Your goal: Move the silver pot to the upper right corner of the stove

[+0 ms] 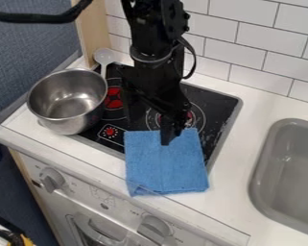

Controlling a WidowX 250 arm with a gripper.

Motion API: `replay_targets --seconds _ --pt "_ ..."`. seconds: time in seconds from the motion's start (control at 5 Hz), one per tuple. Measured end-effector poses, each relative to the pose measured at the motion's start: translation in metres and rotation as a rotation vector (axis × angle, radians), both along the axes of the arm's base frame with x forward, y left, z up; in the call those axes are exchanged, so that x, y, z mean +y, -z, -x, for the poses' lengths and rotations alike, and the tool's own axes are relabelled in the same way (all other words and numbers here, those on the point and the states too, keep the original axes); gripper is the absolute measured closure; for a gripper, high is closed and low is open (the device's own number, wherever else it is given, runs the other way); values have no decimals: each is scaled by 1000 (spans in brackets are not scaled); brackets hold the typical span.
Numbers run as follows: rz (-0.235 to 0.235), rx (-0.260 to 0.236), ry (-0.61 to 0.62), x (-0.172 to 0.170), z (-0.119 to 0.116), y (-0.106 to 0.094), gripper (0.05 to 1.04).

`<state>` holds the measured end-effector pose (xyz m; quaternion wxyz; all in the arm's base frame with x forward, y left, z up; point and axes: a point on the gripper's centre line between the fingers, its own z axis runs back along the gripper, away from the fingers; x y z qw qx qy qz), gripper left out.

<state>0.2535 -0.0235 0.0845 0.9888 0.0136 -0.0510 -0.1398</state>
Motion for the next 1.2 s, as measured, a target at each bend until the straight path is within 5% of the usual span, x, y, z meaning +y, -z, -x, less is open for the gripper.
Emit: replay_targets --seconds 0.2,0.8,1.2 --pt "1 19 1 0 1 5 85" --pt "-17 -40 -183 87 -15 -15 85" --pt "-24 52 -244 106 -31 27 85"
